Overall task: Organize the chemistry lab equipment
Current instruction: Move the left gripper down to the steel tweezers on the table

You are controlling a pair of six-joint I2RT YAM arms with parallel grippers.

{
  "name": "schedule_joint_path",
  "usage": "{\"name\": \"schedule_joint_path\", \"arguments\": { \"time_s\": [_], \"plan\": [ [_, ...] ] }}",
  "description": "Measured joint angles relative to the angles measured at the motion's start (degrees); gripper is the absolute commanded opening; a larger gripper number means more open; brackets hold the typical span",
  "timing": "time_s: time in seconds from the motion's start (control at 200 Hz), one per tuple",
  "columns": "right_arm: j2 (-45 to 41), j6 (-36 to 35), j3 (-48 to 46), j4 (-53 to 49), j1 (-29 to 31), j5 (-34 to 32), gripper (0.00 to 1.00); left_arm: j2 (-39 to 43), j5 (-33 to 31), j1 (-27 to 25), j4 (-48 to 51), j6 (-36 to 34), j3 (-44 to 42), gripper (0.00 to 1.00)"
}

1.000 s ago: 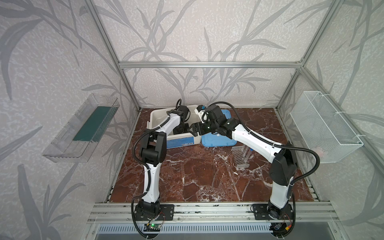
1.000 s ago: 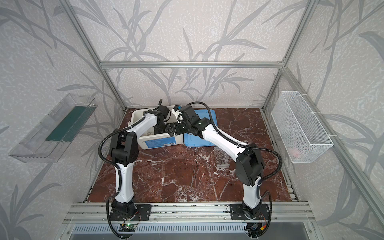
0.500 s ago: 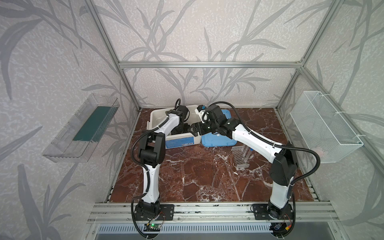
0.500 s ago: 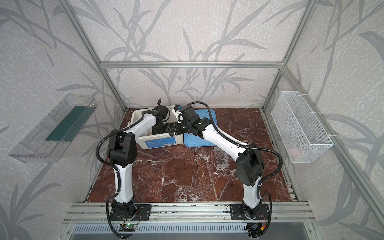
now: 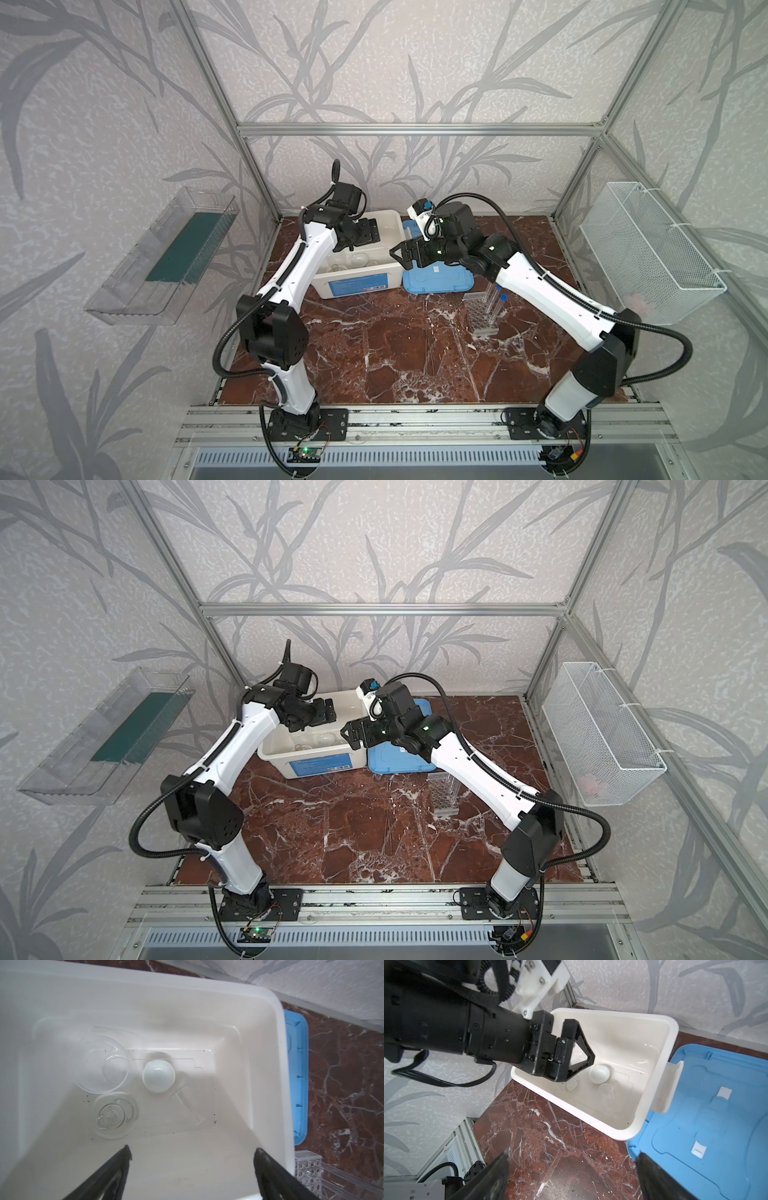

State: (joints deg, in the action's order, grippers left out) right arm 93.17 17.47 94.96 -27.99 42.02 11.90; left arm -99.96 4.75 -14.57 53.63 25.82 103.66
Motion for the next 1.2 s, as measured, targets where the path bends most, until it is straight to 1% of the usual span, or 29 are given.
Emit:
{"name": "schedule_joint_path", "arguments": {
  "time_s": [0.105,0.225,0.405,0.495,0.585,0.735,0.82,0.89,0.92,1.0,1.145,1.2],
  "plan": [
    [-4.1,-0.4,-3.1,-1.2,-0.3,-0.5,1.0,4.1,3.1,-0.3,-0.1,0.5,-0.2,0.99],
    [-8.4,-0.6,-7.0,-4.1,-0.7,-1.7,0.99,9.8,5.5,-2.2,0.0,0.8,-2.4,0.99],
    [-16.8,-1.4,-16.0,-8.4,-0.8,-3.4,0.99,18.9,6.6,-10.2,0.1,2.1,-10.3,0.99],
    [-21.8,-1.7,-20.7,-10.0,-0.8,-3.9,1.0,21.6,6.3,-15.1,0.0,3.4,-14.5,0.97],
    [-26.8,-1.7,-25.2,-10.7,-0.8,-4.3,0.98,23.2,5.7,-20.0,-0.7,5.6,-19.6,0.95],
    [-33.0,-1.5,-31.3,-11.8,-0.8,-4.9,0.95,23.3,4.2,-27.2,-3.2,9.8,-27.9,0.89],
    [-34.5,-1.4,-33.8,-12.5,-0.8,-5.0,0.91,22.6,3.8,-30.5,-5.2,12.2,-31.7,0.81],
    [-35.1,-1.3,-35.6,-12.9,-0.8,-5.3,0.9,21.0,3.4,-32.9,-7.0,14.0,-33.7,0.78],
    [-35.2,-1.2,-36.3,-13.1,-0.8,-5.3,0.9,20.1,3.2,-33.9,-7.8,14.9,-34.4,0.75],
    [-35.3,-1.0,-37.9,-13.6,-0.8,-5.4,0.9,17.3,2.9,-36.2,-9.9,16.9,-35.6,0.67],
    [-36.7,-0.2,-40.9,-13.7,-0.8,-5.6,0.89,12.3,2.3,-38.8,-13.9,20.5,-38.1,0.6],
    [-37.4,0.1,-41.4,-13.7,-0.8,-5.8,0.89,10.7,2.3,-39.4,-15.2,21.2,-39.1,0.59]
  ]
}}
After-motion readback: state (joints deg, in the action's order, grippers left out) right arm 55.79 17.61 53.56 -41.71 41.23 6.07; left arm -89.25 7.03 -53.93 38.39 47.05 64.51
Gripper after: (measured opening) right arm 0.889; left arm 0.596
